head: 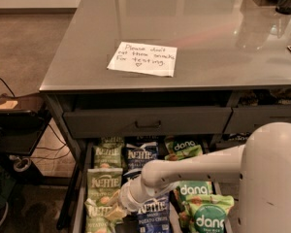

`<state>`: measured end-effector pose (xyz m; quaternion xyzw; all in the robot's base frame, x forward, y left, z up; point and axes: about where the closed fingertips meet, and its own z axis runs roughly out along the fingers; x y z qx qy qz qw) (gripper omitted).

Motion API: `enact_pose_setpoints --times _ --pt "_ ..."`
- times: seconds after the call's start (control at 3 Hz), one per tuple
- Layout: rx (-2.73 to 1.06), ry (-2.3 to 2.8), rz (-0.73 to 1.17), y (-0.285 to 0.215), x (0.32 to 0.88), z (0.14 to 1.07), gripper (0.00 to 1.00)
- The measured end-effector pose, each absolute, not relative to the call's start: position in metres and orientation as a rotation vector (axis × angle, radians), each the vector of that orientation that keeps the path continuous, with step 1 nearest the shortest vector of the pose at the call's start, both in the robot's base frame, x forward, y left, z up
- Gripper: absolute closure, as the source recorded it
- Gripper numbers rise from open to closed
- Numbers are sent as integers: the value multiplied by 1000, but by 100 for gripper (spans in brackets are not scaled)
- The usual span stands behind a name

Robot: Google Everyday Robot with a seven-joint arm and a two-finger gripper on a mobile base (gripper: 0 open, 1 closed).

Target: Pick green jalapeno chip bag from middle drawer and place on counter

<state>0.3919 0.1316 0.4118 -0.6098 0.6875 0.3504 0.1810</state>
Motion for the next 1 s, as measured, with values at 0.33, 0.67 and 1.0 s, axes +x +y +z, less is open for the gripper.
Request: enact_pose_setpoints --times 0.33,0.67,1.0 --pt "-1703 1925 990 131 391 429 88" --pt "-1671 1903 989 126 392 455 100" --pt "-1612 1883 985 109 404 500 100"
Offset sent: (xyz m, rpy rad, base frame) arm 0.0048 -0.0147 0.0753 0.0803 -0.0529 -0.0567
